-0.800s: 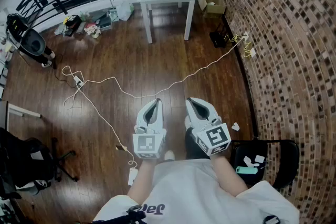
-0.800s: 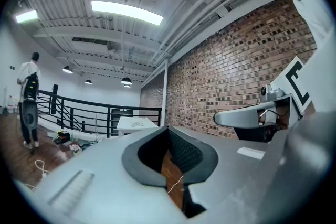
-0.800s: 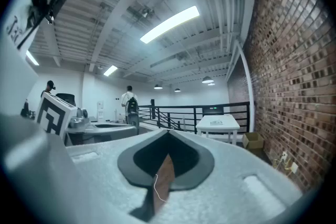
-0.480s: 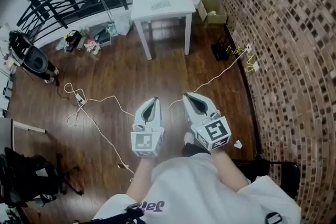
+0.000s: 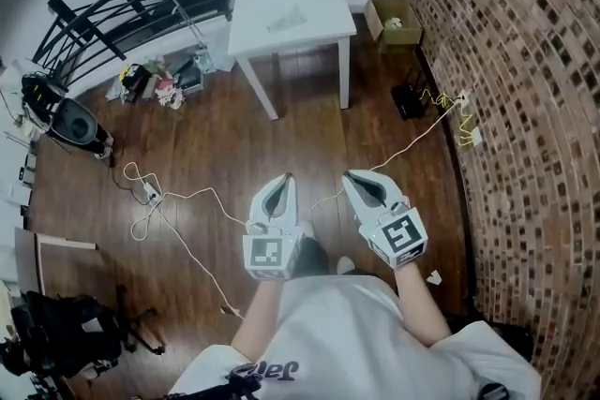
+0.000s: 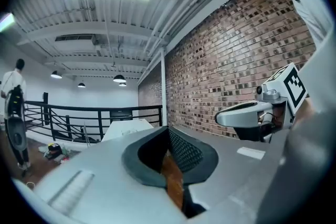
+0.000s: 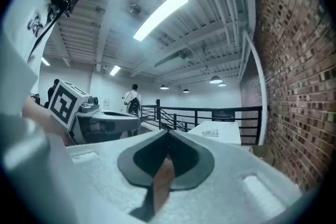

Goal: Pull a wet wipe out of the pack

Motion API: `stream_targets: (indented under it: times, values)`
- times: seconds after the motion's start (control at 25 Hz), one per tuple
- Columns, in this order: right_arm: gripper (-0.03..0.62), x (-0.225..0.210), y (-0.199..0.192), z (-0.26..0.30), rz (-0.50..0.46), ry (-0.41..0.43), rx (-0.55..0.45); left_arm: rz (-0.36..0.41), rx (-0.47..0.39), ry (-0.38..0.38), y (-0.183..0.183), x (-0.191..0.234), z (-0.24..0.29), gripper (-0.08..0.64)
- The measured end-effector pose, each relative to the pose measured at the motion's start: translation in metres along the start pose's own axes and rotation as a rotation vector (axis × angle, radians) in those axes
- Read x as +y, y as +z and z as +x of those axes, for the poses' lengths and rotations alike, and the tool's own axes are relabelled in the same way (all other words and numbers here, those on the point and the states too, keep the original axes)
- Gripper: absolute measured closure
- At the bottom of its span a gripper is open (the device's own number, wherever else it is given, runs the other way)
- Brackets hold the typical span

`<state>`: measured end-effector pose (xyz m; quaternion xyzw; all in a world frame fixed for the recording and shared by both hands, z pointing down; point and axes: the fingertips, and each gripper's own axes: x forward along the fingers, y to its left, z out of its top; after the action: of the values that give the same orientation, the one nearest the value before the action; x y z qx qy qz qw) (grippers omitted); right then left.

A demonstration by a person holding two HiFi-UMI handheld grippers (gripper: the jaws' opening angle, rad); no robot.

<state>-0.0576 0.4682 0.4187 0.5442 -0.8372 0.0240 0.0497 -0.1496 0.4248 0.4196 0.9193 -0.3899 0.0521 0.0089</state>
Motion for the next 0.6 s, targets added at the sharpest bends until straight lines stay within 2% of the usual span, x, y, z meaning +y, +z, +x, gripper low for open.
stream_targets:
  times: [0.16,0.32,0.44,0.6]
  values:
    - [0.603,-0.038,-0.012,0.053,0.007,-0.015,0.021,-0.011,-0.013,-0.014,-0.007,0.030,0.067,0.545]
    - [0.603,-0.094,-0.021,0.119,0.009,-0.055,0.052,-0.035,-0.040,-0.044,-0.012,0.071,0.151,0.545]
    - [0.603,-0.141,-0.006,0.185,0.008,-0.063,0.046,-0.059,-0.071,-0.068,-0.001,0.113,0.219,0.545]
    - [0.603,-0.193,0.030,0.284,0.017,-0.025,0.026,-0.058,-0.100,-0.084,0.024,0.177,0.304,0.545]
